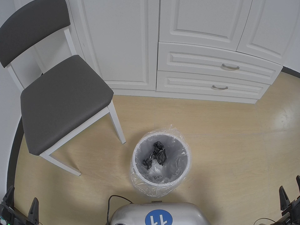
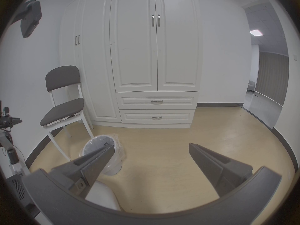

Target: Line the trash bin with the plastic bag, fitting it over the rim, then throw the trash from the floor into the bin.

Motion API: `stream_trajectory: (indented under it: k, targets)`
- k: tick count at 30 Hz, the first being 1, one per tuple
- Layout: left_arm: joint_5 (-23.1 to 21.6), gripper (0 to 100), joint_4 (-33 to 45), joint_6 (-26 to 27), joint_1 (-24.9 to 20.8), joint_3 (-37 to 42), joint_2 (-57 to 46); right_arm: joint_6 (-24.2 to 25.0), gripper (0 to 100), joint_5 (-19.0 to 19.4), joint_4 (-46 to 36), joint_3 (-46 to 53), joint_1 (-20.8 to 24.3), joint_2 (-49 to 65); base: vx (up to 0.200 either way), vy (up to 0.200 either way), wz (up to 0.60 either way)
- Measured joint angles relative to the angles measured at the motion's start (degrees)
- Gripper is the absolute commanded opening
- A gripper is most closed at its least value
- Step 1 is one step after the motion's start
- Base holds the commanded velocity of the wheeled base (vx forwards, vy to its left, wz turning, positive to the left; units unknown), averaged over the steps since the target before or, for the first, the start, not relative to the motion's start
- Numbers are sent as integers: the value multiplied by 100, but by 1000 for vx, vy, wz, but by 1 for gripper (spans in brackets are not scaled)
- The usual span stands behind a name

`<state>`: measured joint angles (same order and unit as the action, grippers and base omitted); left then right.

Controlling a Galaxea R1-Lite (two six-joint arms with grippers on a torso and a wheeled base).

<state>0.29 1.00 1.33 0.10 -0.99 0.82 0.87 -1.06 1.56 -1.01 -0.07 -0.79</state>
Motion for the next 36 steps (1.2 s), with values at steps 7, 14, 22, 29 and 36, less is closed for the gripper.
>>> stream_trajectory:
  k: [7,14,22,29,36]
  targets:
    - [-62,100,-46,-33,4,-2,0,-87,100,16,0,0,-2,0,0,0,0]
    - [-65,100,-46,-32,4,-2,0,-276,100,212,-156,0,-4,-2,0,0,0]
    - [-65,100,-56,-22,0,-5,0,-228,100,215,-163,0,5,-5,0,0,0]
    - [-59,100,-57,-22,4,0,2,-130,100,204,-167,0,7,-5,0,0,0]
    - [-50,100,-54,-89,6,-2,2,-119,100,201,-166,0,7,-6,0,0,0]
